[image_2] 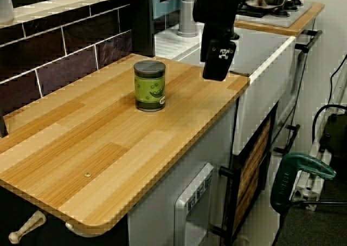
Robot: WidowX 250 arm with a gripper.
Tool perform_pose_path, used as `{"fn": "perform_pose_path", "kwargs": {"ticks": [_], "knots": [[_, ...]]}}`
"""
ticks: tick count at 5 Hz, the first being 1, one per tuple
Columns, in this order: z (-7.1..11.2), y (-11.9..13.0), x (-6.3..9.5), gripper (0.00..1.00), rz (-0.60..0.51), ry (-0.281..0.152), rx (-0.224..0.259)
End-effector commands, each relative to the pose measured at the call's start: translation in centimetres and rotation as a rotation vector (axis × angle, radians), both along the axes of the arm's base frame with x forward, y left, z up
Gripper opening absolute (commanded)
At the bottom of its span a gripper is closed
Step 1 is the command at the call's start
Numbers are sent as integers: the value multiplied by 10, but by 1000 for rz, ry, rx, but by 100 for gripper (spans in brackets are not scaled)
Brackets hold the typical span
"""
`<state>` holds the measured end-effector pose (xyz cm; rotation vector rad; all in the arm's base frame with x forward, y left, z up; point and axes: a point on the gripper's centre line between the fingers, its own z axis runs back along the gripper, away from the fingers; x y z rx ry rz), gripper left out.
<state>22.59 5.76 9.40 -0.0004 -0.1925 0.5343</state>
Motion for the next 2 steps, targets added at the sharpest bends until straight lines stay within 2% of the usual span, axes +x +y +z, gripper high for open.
{"fn": "perform_pose_path", "kwargs": {"ticks": [1,2], "knots": [[-18,3,32,100,-7,-73,17],[-32,0,46,36,-11,-79,33]]}}
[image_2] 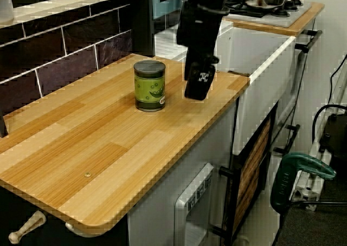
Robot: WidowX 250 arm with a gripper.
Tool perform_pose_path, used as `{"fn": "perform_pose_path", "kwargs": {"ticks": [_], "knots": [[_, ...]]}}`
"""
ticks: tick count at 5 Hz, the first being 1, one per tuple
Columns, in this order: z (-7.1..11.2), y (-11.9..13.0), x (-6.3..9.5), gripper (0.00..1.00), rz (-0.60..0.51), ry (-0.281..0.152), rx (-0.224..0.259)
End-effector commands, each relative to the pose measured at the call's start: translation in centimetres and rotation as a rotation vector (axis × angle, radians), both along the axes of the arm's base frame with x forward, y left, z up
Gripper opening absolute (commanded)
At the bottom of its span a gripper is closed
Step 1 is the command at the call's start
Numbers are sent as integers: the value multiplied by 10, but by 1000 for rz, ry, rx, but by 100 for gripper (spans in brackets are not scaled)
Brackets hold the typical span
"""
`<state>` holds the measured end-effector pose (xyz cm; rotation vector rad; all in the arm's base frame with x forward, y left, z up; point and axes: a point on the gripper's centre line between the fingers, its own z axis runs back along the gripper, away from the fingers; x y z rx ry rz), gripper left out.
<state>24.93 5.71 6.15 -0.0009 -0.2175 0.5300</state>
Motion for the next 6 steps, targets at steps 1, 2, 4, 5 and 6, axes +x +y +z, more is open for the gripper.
{"fn": "perform_pose_path", "kwargs": {"ticks": [1,2,4,5,6], "knots": [[2,-1,28,0,4,-60,3],[3,-5,34,0,15,-57,-16],[4,-1,58,0,30,-82,-6],[4,6,75,0,48,-101,0],[5,11,89,0,53,-103,18]]}}
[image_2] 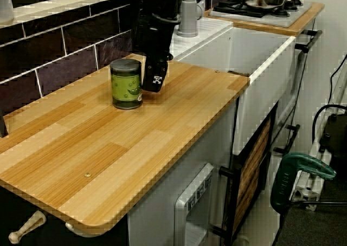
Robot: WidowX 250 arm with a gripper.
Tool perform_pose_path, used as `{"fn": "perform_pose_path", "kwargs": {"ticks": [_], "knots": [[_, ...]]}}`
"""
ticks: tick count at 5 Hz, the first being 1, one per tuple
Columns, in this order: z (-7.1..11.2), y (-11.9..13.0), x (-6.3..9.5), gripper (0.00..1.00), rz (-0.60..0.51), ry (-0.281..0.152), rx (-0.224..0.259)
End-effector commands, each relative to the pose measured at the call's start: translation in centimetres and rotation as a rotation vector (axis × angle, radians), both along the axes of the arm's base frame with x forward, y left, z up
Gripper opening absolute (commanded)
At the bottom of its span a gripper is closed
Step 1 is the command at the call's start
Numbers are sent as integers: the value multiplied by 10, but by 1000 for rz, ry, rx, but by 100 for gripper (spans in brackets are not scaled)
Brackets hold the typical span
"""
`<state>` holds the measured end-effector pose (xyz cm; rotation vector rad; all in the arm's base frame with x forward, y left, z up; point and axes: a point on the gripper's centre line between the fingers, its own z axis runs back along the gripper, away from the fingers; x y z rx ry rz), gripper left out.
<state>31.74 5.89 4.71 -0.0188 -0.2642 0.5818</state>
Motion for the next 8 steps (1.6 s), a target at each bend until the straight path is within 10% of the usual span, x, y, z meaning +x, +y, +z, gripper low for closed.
{"fn": "perform_pose_path", "kwargs": {"ticks": [1,2,3,5,8], "knots": [[23,13,30,0,9,-69,34],[23,19,35,0,25,-57,36],[26,26,31,100,24,-33,60],[36,59,10,100,-124,28,81],[60,133,11,100,-51,-69,136]]}}
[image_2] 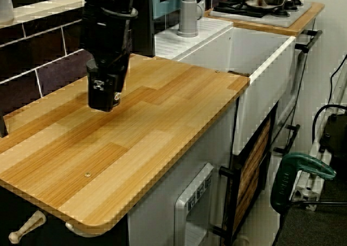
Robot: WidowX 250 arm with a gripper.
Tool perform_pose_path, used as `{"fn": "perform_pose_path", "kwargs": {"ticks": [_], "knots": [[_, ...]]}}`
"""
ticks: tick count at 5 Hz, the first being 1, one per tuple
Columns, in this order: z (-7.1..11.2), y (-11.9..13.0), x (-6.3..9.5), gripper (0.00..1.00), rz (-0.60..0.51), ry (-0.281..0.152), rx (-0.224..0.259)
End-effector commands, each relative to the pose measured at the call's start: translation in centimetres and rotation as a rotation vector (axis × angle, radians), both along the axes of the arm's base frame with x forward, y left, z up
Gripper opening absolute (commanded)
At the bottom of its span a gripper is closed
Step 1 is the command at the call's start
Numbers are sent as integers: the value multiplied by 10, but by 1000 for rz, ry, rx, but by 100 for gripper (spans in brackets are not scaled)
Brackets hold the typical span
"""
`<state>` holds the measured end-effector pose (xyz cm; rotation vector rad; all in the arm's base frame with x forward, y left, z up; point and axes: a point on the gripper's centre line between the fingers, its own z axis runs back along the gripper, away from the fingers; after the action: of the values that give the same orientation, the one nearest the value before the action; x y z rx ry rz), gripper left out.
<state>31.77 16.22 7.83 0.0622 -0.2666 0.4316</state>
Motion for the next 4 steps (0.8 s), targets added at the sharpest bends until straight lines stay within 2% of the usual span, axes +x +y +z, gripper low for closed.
{"fn": "perform_pose_path", "kwargs": {"ticks": [1,2,3,4], "knots": [[28,39,22,100,203,-131,20],[27,43,36,100,338,-129,-25],[28,41,46,100,410,-130,-77],[29,34,55,100,443,-119,-150]]}}
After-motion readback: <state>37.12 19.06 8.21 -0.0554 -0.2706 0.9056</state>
